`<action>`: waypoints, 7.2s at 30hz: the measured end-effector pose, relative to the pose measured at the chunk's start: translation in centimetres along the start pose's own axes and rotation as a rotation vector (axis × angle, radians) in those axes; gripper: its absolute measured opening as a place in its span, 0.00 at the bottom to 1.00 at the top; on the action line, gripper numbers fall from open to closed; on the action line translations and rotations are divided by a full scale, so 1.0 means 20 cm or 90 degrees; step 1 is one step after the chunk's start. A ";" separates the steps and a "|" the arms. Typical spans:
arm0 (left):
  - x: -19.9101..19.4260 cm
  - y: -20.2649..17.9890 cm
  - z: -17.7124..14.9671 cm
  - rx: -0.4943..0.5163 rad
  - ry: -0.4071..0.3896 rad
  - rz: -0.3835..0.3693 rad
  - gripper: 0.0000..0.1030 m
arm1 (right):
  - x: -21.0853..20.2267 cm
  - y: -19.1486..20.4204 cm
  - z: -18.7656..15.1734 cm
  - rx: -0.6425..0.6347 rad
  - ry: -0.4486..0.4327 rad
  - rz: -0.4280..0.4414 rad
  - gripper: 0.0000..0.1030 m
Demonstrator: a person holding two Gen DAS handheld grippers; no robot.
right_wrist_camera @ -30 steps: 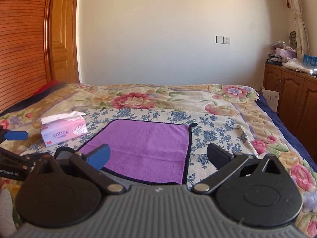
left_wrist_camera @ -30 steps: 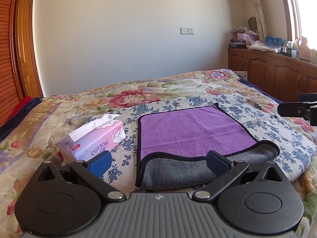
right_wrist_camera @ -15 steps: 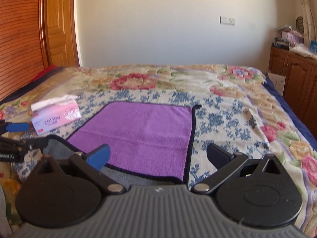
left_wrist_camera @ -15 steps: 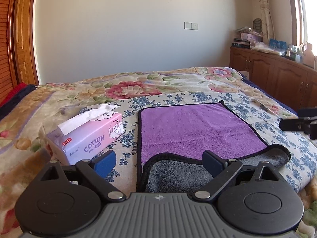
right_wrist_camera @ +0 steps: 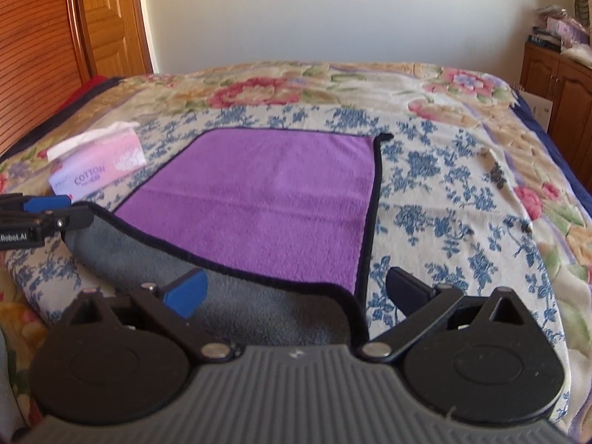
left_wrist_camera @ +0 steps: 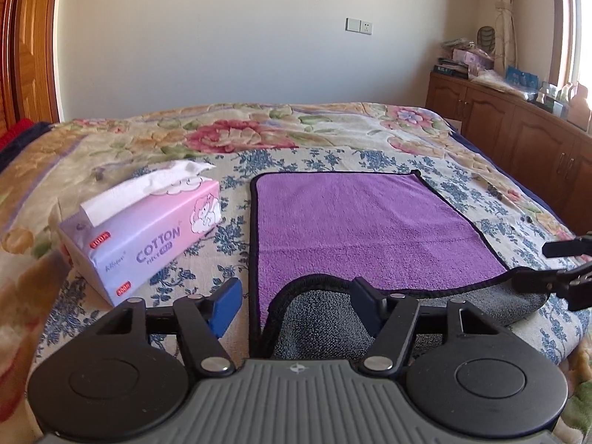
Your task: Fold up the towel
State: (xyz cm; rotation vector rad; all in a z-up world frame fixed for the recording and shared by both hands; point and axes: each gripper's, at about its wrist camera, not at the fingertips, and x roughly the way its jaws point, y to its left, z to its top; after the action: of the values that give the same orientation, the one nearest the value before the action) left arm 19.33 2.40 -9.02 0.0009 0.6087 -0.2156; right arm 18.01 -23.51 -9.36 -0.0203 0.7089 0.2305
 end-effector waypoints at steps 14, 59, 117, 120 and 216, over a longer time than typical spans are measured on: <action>0.07 0.02 -0.01 -0.022 0.044 -0.009 0.38 | 0.09 -0.11 -0.01 0.060 0.077 0.046 0.74; 0.01 0.00 0.02 -0.027 0.023 -0.025 0.06 | 0.01 -0.12 0.06 0.007 0.038 0.040 0.04; 0.06 -0.08 0.36 0.004 -0.073 -0.026 0.06 | 0.02 -0.16 0.37 -0.080 -0.096 0.030 0.04; 0.08 -0.07 0.37 0.003 -0.076 -0.024 0.06 | 0.03 -0.17 0.39 -0.083 -0.101 0.029 0.04; 0.95 -0.02 0.58 0.071 -0.036 0.085 0.07 | 0.81 -0.32 0.59 -0.151 -0.080 -0.051 0.12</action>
State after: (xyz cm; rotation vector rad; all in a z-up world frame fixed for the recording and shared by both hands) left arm 41.00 -2.51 -10.28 0.1427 0.5376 -0.1195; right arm 38.86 -25.34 -11.15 -0.2585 0.5513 0.2368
